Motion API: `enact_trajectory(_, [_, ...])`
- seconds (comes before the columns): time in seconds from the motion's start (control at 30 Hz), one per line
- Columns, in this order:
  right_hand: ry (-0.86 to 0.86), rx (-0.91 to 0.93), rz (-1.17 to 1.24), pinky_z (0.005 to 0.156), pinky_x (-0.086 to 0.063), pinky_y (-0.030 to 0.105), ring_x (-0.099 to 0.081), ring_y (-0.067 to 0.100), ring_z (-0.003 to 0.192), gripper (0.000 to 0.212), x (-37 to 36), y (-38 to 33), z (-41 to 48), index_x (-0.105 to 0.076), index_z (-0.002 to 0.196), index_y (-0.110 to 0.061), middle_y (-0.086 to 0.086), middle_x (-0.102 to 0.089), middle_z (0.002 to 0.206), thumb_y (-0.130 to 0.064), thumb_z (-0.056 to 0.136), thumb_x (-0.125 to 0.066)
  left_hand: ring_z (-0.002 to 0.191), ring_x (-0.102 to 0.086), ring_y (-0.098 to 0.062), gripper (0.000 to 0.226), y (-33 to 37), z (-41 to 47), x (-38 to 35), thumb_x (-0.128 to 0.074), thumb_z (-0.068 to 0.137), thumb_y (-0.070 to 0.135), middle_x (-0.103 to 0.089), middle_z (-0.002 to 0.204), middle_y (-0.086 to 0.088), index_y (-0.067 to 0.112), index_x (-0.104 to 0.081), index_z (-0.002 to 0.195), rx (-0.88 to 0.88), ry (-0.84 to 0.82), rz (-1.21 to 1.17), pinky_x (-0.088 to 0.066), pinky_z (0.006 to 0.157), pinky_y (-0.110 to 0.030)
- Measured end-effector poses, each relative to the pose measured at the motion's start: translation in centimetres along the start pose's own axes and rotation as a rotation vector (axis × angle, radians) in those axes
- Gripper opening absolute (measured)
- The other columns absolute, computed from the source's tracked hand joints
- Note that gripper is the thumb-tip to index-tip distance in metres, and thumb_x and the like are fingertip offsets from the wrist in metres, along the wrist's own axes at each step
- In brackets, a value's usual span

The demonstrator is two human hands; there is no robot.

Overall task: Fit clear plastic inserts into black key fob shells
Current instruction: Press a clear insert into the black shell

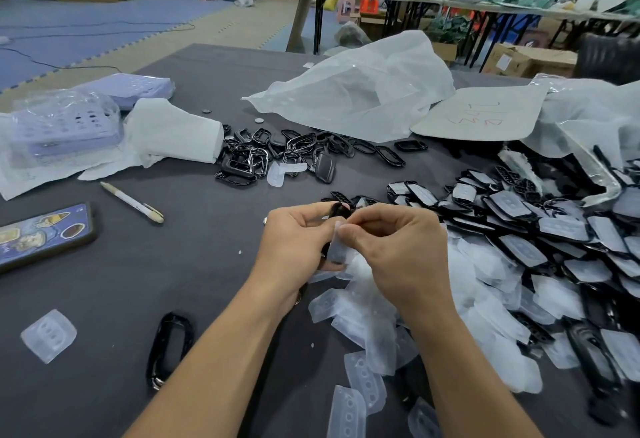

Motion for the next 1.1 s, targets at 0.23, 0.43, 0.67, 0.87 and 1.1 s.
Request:
enact_trajectory(0.23, [0.134, 0.028, 0.025, 0.052, -0.051, 0.018, -0.067, 0.014, 0.054, 0.015, 0.5, -0.5, -0.2, -0.078, 0.069, -0.022, -0.006, -0.072, 0.061, -0.015, 0.078, -0.088, 0.083, -0.072, -0.025, 0.025, 0.0, -0.4, -1.7, -0.06, 0.104, 0.017, -0.077, 0.095, -0.018, 0.011, -0.083, 0.095, 0.05, -0.162, -0.17, -0.065, 0.078, -0.048])
enact_trajectory(0.43, [0.152, 0.03, -0.054, 0.052, -0.049, 0.02, -0.063, 0.007, 0.052, 0.017, 0.7, -0.3, -0.1, -0.076, 0.069, -0.023, -0.008, -0.07, 0.06, -0.016, 0.079, -0.087, 0.087, -0.075, -0.027, 0.038, -0.1, -0.4, -1.7, -0.049, 0.107, 0.009, -0.079, 0.101, -0.019, 0.014, -0.084, 0.096, 0.105, -0.176, -0.233, -0.066, 0.076, -0.05])
enact_trajectory(0.67, [0.133, -0.019, -0.054, 0.053, -0.049, 0.02, -0.065, 0.007, 0.052, 0.018, 1.1, 0.4, 0.3, -0.075, 0.067, -0.022, -0.007, -0.071, 0.059, -0.013, 0.077, -0.087, 0.076, -0.074, -0.018, 0.032, 0.1, -0.6, -1.6, -0.053, 0.1, 0.003, -0.076, 0.09, -0.012, 0.012, -0.083, 0.105, 0.106, -0.195, -0.2, -0.062, 0.068, -0.036])
enact_trajectory(0.87, [0.182, -0.085, -0.048, 0.056, -0.053, 0.029, -0.062, 0.009, 0.052, 0.023, 1.4, 1.1, 0.4, -0.069, 0.07, -0.018, -0.003, -0.07, 0.06, -0.022, 0.071, -0.091, 0.08, -0.072, -0.016, 0.046, 0.5, -0.9, -2.0, -0.055, 0.086, -0.021, -0.075, 0.092, -0.012, 0.007, -0.078, 0.114, 0.017, -0.251, -0.116, -0.063, 0.076, -0.031])
enact_trajectory(1.1, [0.087, -0.178, 0.181, 0.054, -0.044, 0.017, -0.057, 0.005, 0.051, 0.011, 1.7, 2.2, 1.2, -0.074, 0.073, -0.013, 0.002, -0.069, 0.061, -0.011, 0.084, -0.076, 0.096, -0.078, -0.027, 0.038, 0.7, -0.9, -1.9, -0.059, 0.092, -0.018, -0.079, 0.103, -0.018, 0.003, -0.072, 0.121, -0.003, -0.192, -0.184, -0.064, 0.073, -0.031])
Point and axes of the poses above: each hand's wrist, its own z-axis towards the middle knuckle, its own x-axis out of the back of the hand, y = z × x, the point moved 7 cm from there along z, towards the middle knuckle
